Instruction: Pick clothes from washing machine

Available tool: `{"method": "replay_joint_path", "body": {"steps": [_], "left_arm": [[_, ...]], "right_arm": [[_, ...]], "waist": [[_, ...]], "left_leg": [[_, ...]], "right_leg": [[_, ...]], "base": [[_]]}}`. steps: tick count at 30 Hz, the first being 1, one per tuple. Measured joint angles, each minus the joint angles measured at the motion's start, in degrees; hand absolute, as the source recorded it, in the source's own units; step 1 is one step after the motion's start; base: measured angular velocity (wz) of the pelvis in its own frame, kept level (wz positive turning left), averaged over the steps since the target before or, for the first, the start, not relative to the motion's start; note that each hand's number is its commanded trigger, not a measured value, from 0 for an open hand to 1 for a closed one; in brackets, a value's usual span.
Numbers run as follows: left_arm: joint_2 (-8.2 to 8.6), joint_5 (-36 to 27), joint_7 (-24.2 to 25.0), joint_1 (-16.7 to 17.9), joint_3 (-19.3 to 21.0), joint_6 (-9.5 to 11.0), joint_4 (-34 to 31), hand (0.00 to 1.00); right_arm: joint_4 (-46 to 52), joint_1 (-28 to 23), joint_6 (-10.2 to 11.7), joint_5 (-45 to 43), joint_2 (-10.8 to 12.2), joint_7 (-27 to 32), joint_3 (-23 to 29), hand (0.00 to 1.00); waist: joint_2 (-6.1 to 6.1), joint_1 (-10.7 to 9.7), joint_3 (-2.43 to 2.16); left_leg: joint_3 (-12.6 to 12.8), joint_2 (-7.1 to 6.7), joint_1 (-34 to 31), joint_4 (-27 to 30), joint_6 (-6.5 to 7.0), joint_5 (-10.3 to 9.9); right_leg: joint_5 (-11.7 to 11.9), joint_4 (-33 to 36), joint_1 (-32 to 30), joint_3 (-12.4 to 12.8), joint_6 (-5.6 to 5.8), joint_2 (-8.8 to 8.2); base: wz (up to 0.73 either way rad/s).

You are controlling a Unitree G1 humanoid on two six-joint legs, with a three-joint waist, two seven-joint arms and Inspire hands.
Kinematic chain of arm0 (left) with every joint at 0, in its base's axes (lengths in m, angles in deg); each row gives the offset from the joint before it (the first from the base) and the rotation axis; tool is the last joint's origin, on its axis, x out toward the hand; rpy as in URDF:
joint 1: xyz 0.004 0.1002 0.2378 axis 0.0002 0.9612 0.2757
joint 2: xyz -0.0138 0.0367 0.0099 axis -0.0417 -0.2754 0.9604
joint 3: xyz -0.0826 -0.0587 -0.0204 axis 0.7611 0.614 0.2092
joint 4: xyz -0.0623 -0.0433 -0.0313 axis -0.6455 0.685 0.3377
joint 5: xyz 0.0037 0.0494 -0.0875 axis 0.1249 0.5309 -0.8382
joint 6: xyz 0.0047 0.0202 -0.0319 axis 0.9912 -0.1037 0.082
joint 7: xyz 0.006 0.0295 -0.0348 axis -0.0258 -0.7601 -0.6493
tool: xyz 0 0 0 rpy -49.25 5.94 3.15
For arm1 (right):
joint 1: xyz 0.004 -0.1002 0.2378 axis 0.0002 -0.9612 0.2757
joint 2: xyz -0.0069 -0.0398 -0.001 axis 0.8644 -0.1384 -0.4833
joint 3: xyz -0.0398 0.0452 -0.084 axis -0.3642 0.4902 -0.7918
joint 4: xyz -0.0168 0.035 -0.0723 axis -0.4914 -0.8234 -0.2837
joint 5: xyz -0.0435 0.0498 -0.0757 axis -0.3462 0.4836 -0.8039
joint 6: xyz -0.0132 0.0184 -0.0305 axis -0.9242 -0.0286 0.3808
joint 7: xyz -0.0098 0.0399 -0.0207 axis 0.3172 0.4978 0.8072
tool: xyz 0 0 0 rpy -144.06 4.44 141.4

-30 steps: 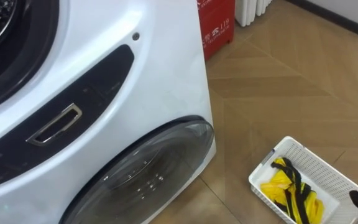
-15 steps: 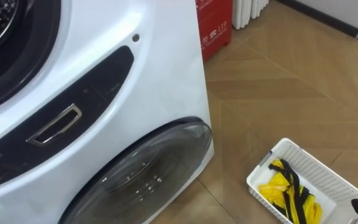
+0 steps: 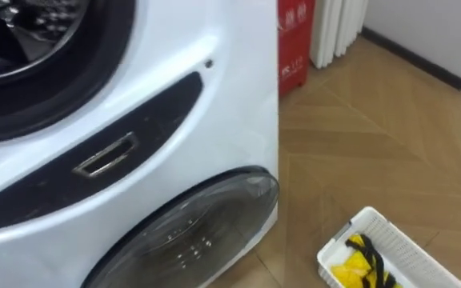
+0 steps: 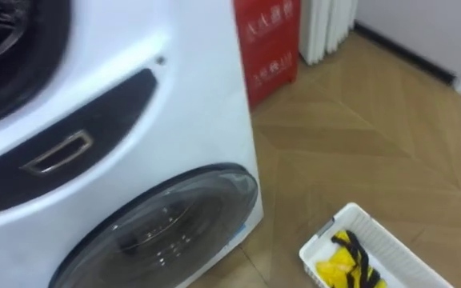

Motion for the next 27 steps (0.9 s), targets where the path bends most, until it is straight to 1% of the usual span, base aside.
{"method": "replay_joint_path", "body": {"steps": [1, 2, 3, 5, 7, 8, 9, 10, 11, 12, 13, 14, 16, 17, 18, 19, 20, 21, 22, 23, 25, 26, 27], "left_arm": [[0.0, -0.01, 0.04, 0.4, 0.25, -0.03, 0.44, 0.0], [0.03, -0.01, 0.06, 0.54, 0.34, -0.17, 0.65, 0.0], [0.27, 0.0, 0.08, 0.75, 0.93, -0.79, 0.64, 0.0], [0.31, 0.07, 0.11, 1.29, 1.0, -1.51, 0.68, 0.0], [0.67, 0.45, 0.16, 2.35, 3.47, -2.4, 0.93, 0.0], [0.84, 1.4, 0.27, 2.81, 4.95, -2.55, 0.98, 0.0], [0.96, 1.68, 0.3, 3.02, 5.61, -2.55, 0.96, 0.0], [1.06, 1.68, 0.33, 3.33, 6.33, -2.55, 0.86, 0.0], [1.13, 1.57, 0.33, 3.73, 6.51, -2.59, 0.91, 0.0], [1.18, 1.57, 0.32, 3.96, 6.52, -2.6, 0.91, 0.0], [1.4, 1.75, 0.31, 4.66, 7.26, -2.65, 0.91, 0.0], [1.76, 2.17, 0.29, 4.95, 8.42, -3.14, 1.01, 0.0], [2.53, 2.89, 0.13, 5.01, 10.26, -3.42, 1.0, 0.0], [2.82, 2.89, 0.09, 5.1, 10.65, -3.46, 1.01, 0.0], [3.27, 2.87, 0.06, 5.16, 11.09, -3.45, 0.98, 0.0], [3.57, 2.76, 0.0, 5.31, 11.47, -3.41, 0.93, 0.0], [3.64, 2.76, -0.04, 5.56, 11.55, -3.41, 0.93, 0.0], [3.65, 2.77, -0.04, 5.67, 11.54, -3.41, 0.93, 0.0], [3.72, 2.78, -0.06, 5.8, 11.54, -3.4, 0.94, 0.0], [3.88, 2.77, -0.09, 6.13, 11.56, -3.4, 0.95, 0.0], [4.48, 2.82, -0.62, 6.5, 12.0, -3.38, 0.94, 0.0], [4.74, 2.87, -1.05, 6.85, 12.07, -3.37, 0.95, 0.0], [4.78, 2.93, -1.13, 6.98, 12.16, -3.37, 0.99, 0.0]], "right_arm": [[-1.24, -0.7, -0.66, 0.37, 1.0, -1.52, -0.03, 0.0], [-1.36, -1.26, -1.13, 0.44, 1.42, -2.14, -0.03, 0.0], [-1.32, -2.51, -1.68, 0.57, 2.04, -3.22, -0.47, 0.0], [-1.44, -3.89, -2.63, 0.55, 2.96, -4.66, -1.41, 0.0], [-3.79, -4.8, -3.06, 0.19, 5.04, -6.83, -1.23, 0.0], [-4.73, -5.31, -3.22, 0.09, 6.08, -7.94, -1.25, 0.0], [-5.44, -5.62, -3.22, 0.1, 6.55, -8.53, -1.38, 0.0], [-6.8, -6.02, -3.74, 0.1, 7.3, -9.65, -1.83, 0.0], [-8.03, -5.98, -4.3, -0.08, 7.86, -10.49, -3.21, 0.0], [-8.28, -6.12, -4.62, -0.22, 8.15, -10.87, -3.84, 0.0], [-8.7, -6.08, -5.14, -0.82, 8.96, -11.52, -4.39, 0.0], [-8.77, -6.13, -5.5, -1.61, 9.7, -12.15, -5.2, 0.0], [-8.76, -6.51, -5.65, -2.9, 10.47, -13.0, -6.24, 0.0], [-8.77, -6.58, -5.75, -3.17, 10.57, -13.18, -6.61, 0.0], [-8.76, -6.56, -6.04, -4.15, 10.65, -13.55, -7.5, 0.0], [-8.76, -6.15, -6.27, -5.58, 11.01, -14.1, -8.22, 0.0], [-8.73, -5.44, -6.33, -6.89, 11.76, -14.6, -8.63, 0.0], [-8.7, -5.19, -6.33, -7.26, 12.07, -14.97, -8.91, 0.0], [-8.68, -4.77, -6.39, -7.67, 12.65, -15.64, -10.49, 0.0], [-8.58, -4.68, -6.42, -7.63, 12.95, -16.33, -11.93, 0.0], [-8.53, -4.31, -6.46, -7.69, 12.95, -17.28, -13.23, 0.0], [-8.53, -4.26, -6.46, -7.72, 12.95, -17.67, -14.22, 0.0], [-8.53, -4.25, -6.46, -7.75, 12.95, -17.94, -14.69, 0.0]], "waist": [[-0.51, 0.28, -0.29], [-0.68, 0.48, -0.41], [-0.94, 1.25, -0.57], [-1.44, 1.48, -0.5], [-2.61, 1.63, -0.5], [-3.2, 2.26, -0.39], [-3.67, 2.7, -0.41], [-3.9, 3.23, -0.57], [-4.34, 4.19, -0.63], [-4.53, 4.48, -0.65], [-4.85, 4.86, -0.6], [-5.06, 5.41, -0.49], [-5.42, 6.43, -0.26], [-5.42, 6.65, -0.25], [-5.45, 7.31, -0.23], [-5.69, 7.76, -0.15], [-5.97, 7.75, 0.0], [-6.12, 7.75, 0.04], [-6.43, 8.04, -0.09], [-6.62, 9.05, -0.12], [-6.65, 9.82, -0.11], [-6.74, 10.39, -0.25], [-6.76, 10.65, -0.26]], "left_leg": [[-0.46, 0.08, 0.66, -0.14, -0.01, -0.01], [-0.8, 0.09, 0.96, -0.32, -0.01, -0.01], [-1.19, 0.09, 1.67, -0.66, -0.02, -0.02], [-2.23, 0.1, 3.3, -1.26, -0.03, -0.02], [-4.06, 0.07, 5.82, -1.54, -0.08, -0.05], [-5.03, 0.11, 6.85, -1.72, -0.28, -0.17], [-5.08, 0.2, 7.36, -1.92, -0.4, -0.24], [-5.16, 0.31, 8.39, -2.07, -0.6, -0.36], [-5.19, 0.33, 9.25, -2.22, -0.65, -0.39], [-5.33, 0.33, 9.54, -2.24, -0.66, -0.4], [-6.36, 0.3, 9.91, -2.27, -0.69, -0.42], [-6.81, 0.35, 10.25, -2.29, -0.75, -0.46], [-7.76, 0.42, 10.75, -2.29, -0.98, -0.6], [-7.89, 0.42, 10.87, -2.3, -1.15, -0.72], [-8.29, 0.42, 11.13, -2.3, -1.39, -0.92], [-8.61, 0.41, 11.26, -2.3, -1.39, -0.92], [-9.25, 0.38, 11.28, -2.3, -1.39, -0.92], [-9.38, 0.36, 11.29, -2.3, -1.39, -0.92], [-9.76, 0.35, 11.32, -2.3, -1.4, -0.92], [-9.85, 0.34, 11.62, -2.3, -1.4, -0.93], [-10.04, 0.33, 12.09, -2.28, -1.36, -1.21], [-10.72, 0.3, 12.11, -2.26, -1.35, -1.39], [-10.86, 0.28, 12.04, -2.2, -1.34, -1.39]], "right_leg": [[0.19, -1.24, 1.43, -0.52, 0.05, -0.02], [0.31, -1.84, 2.05, -0.88, 0.06, -0.08], [0.48, -2.8, 3.27, -1.3, 0.12, -0.13], [0.67, -4.19, 5.82, -2.54, 0.12, -0.3], [0.76, -7.0, 9.74, -3.77, 0.02, -0.38], [0.82, -8.29, 11.59, -4.59, -0.06, -0.37], [0.87, -8.83, 12.38, -5.0, -0.15, -0.33], [0.93, -9.86, 14.04, -5.72, -0.24, -0.32], [0.94, -10.55, 15.35, -5.96, -0.28, -0.3], [1.02, -10.68, 15.93, -6.04, -0.37, -0.3], [1.01, -10.85, 17.04, -6.55, -0.37, -0.36], [1.01, -10.88, 17.53, -7.32, -0.37, -0.35], [1.02, -11.07, 18.35, -8.32, -0.37, -0.29], [1.02, -11.49, 18.87, -8.75, -0.38, -0.32], [1.01, -11.88, 19.52, -9.22, -0.37, -0.33], [1.01, -11.86, 19.83, -9.49, -0.37, -0.34], [1.01, -11.98, 20.13, -10.0, -0.37, -0.35], [1.0, -12.21, 20.37, -10.31, -0.37, -0.37], [1.04, -12.54, 20.64, -10.58, -0.43, -0.35], [1.03, -12.62, 20.79, -10.56, -0.44, -0.34], [0.98, -12.74, 21.37, -10.61, -0.4, -0.34], [0.95, -12.72, 21.49, -10.69, -0.37, -0.33], [0.94, -12.73, 21.54, -10.77, -0.36, -0.34]], "base": [[0.23], [0.24], [0.23], [0.28], [0.36], [0.28], [0.29], [0.21], [0.18], [0.14], [0.17], [0.19], [0.19], [0.26], [0.23], [0.26], [0.21], [0.24], [0.16], [0.1], [0.06], [0.1], [0.09]]}}
